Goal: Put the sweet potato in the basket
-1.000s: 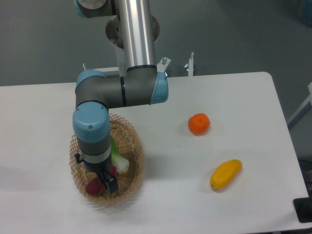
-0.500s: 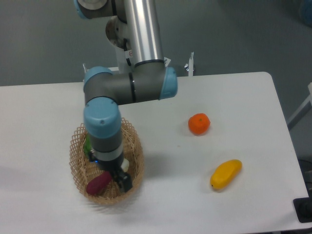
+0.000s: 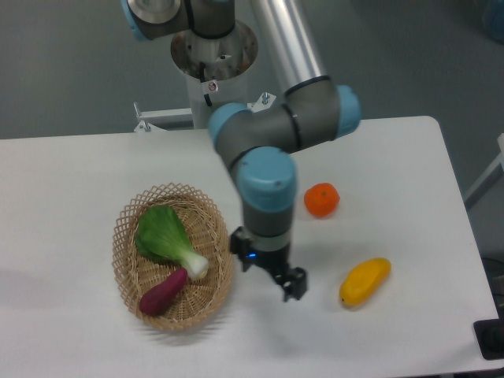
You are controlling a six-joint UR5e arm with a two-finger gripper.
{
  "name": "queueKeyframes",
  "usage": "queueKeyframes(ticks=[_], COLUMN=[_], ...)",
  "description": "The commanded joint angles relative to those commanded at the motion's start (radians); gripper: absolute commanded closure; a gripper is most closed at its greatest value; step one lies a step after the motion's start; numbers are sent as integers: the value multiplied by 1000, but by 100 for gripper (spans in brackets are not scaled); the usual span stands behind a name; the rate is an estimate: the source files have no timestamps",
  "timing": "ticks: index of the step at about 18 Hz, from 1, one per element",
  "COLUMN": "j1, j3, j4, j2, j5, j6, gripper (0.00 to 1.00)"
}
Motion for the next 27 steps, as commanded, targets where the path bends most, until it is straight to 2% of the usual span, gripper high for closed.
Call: queueKeyframes(ticks=[11,15,27], j1=[140,170,180], j3=[-9,-12,-17], j4=[-18,-48,-43], j2=[11,15,9], j5=[18,40,41], j6=[218,307,308], gripper=[0,0,0])
